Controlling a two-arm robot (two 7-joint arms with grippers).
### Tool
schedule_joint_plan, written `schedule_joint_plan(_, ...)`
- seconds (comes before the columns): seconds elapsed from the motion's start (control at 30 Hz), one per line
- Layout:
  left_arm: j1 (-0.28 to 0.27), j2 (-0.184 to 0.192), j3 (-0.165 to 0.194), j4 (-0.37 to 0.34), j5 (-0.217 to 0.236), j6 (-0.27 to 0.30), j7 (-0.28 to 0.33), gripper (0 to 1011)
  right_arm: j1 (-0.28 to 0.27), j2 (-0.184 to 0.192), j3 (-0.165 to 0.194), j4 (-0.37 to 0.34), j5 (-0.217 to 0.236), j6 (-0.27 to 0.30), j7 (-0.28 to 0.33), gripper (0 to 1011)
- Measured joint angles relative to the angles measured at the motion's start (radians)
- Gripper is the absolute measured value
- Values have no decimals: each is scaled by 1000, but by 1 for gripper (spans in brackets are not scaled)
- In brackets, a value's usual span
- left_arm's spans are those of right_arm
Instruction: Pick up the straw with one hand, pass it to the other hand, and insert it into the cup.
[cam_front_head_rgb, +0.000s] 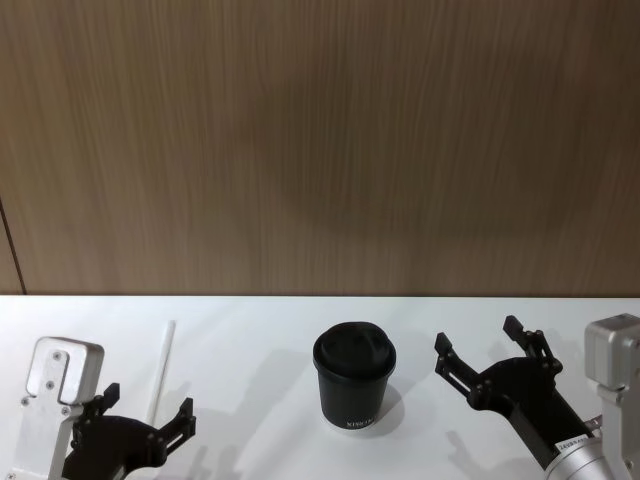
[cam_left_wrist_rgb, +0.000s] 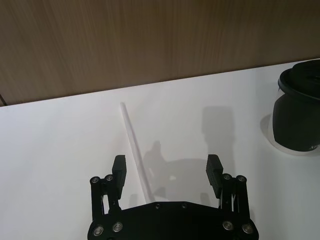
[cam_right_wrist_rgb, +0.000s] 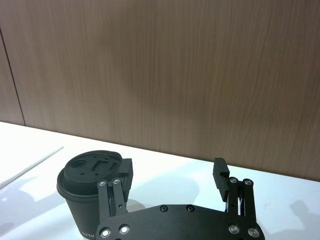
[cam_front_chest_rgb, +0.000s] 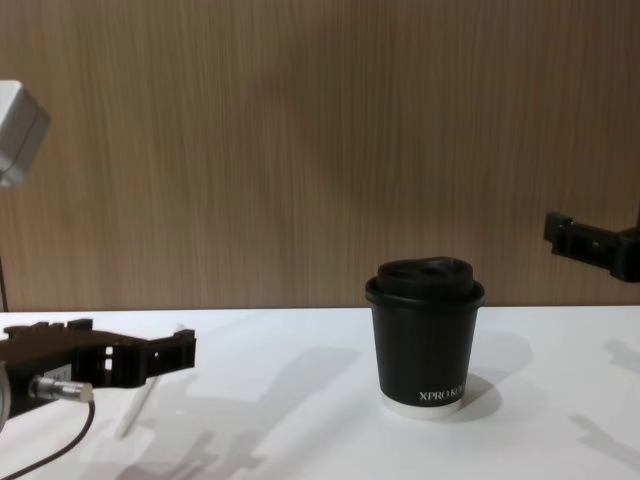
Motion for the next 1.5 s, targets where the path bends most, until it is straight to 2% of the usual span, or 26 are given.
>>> schedule_joint_plan(0.53, 21, -23, -27, 39, -1, -40, -5, 1003, 0, 0, 0, 0, 0, 0, 0, 1001)
schedule_joint_plan(0.87, 21, -56, -46, 80, -26, -64, -17, 1003, 0, 0, 0, 0, 0, 0, 0, 1001)
schedule_joint_plan(1.2, 16, -76, -54, 96, -32, -49, -14, 1003, 0, 0, 0, 0, 0, 0, 0, 1001)
schedule_joint_plan(1.5, 6, -78, -53, 100, -17, -3, -3, 1003, 0, 0, 0, 0, 0, 0, 0, 1001)
